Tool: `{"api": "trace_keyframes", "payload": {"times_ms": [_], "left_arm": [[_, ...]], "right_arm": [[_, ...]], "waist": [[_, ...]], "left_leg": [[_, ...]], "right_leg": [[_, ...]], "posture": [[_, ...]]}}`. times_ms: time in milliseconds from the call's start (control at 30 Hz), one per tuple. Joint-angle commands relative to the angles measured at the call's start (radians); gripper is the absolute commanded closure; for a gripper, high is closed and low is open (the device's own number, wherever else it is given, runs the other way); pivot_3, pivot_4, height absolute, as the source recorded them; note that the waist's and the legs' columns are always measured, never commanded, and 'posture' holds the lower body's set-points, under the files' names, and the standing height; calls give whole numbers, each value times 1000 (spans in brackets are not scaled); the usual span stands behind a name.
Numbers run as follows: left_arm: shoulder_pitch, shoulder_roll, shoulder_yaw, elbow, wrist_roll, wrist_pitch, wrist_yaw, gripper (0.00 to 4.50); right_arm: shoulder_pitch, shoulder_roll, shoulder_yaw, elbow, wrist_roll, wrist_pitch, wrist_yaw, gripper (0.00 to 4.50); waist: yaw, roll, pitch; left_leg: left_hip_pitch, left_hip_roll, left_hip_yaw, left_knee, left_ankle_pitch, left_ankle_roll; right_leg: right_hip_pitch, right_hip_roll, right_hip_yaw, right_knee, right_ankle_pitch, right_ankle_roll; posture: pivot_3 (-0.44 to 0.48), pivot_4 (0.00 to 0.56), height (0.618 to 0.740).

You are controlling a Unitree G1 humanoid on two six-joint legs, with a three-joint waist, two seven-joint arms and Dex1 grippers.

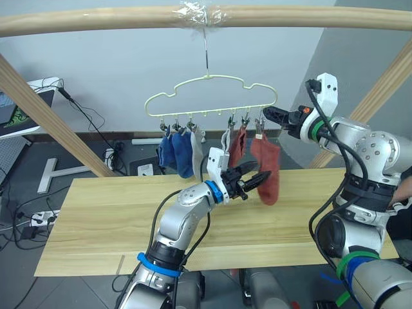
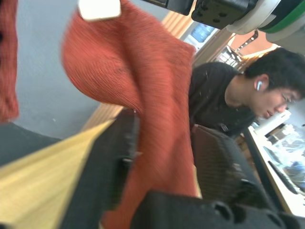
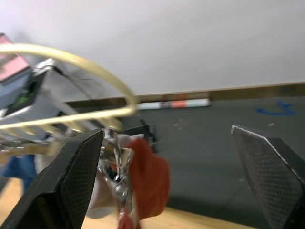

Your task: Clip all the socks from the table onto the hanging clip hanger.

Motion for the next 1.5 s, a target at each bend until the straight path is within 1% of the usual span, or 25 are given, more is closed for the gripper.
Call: {"api": "trace_keyframes", "payload": {"times_ms": [33,100,300,367,467,567,633,667,733,767,833,900,967,1100,1200,1333,1500], "left_arm": [[38,15,4,25,13,-15,-5,692],[58,36,7,13,15,-11,-9,168],[112,105,43,-63,-2,9,-7,168],[132,127,60,-91,-6,18,-4,168],[218,242,155,-208,-35,65,-9,168],[260,312,223,-270,-77,106,-2,168],[285,363,300,-308,-113,144,6,168],[303,404,354,-324,-130,160,-2,168],[337,490,443,-341,-150,159,-39,168],[352,552,480,-333,-128,151,-50,168],[371,640,521,-305,-84,121,-61,168],[378,692,553,-269,-53,87,-64,168],[386,733,589,-216,-17,46,-60,168],[397,756,612,-175,12,-11,-64,168],[411,767,660,-161,6,-29,-76,168],[394,757,654,-177,-12,-17,-82,168],[378,747,642,-176,-11,-20,-82,168]], "right_arm": [[41,-21,21,-31,-4,-85,11,0],[67,-33,40,-40,-6,-110,18,0],[143,-55,90,-63,-12,-192,39,0],[171,-62,99,-70,-12,-215,48,0],[276,-122,153,-106,-35,-280,105,0],[315,-156,168,-117,-27,-311,129,0],[339,-193,181,-129,-33,-329,155,0],[353,-216,183,-136,-33,-340,173,0],[385,-274,203,-151,-44,-398,233,0],[406,-309,214,-164,-46,-440,281,0],[446,-366,238,-180,-55,-519,358,0],[487,-414,264,-185,-84,-599,415,0],[526,-446,274,-176,-116,-670,442,0],[551,-461,266,-167,-118,-715,468,0],[573,-497,253,-171,-124,-762,519,0],[564,-491,227,-160,-106,-736,497,0],[583,-488,225,-188,-101,-727,496,0]], "waist": [[-1,0,0],[-1,0,0],[-1,0,0],[2,0,0],[1,0,0],[1,0,0],[3,1,1],[5,0,1],[7,0,1],[9,0,1],[14,0,2],[22,0,2],[27,-1,2],[30,-4,5],[32,-4,5],[34,-4,5],[36,-4,5]], "left_leg": [[1,0,0,0,0,0],[1,0,0,0,0,0],[0,0,0,1,0,0],[1,0,-1,1,0,0],[1,1,-1,0,0,0],[0,1,-1,-1,0,0],[0,0,0,0,0,0],[0,0,-1,1,0,0],[2,0,-1,1,0,0],[2,1,-2,1,0,0],[2,1,-3,0,0,0],[2,1,-3,-1,0,0],[2,1,-2,-1,0,0],[2,0,-2,-1,0,0],[1,0,-2,-1,0,0],[1,1,-3,-1,0,0],[1,1,-3,-1,0,0]], "right_leg": [[1,0,0,0,0,0],[1,0,0,0,0,0],[0,0,0,0,0,0],[1,0,0,0,0,0],[1,0,0,-1,0,0],[0,1,0,-1,0,0],[0,0,0,-1,0,0],[0,0,0,-1,0,0],[2,0,0,-2,0,1],[2,1,-1,-2,0,1],[2,1,-2,-2,0,1],[2,1,-2,-2,0,1],[3,1,-2,-3,-1,1],[3,0,-1,-4,0,1],[3,-1,-1,-5,0,1],[3,-1,-2,-4,0,1],[3,-1,-2,-4,0,0]], "posture": [[-63,218,740],[-63,218,740],[-58,221,740],[-35,225,740],[-35,225,740],[-16,229,740],[-16,229,740],[-16,229,740],[18,236,740],[28,236,740],[41,235,740],[45,236,740],[50,236,740],[50,236,740],[46,235,740],[48,229,740],[43,223,740]]}}
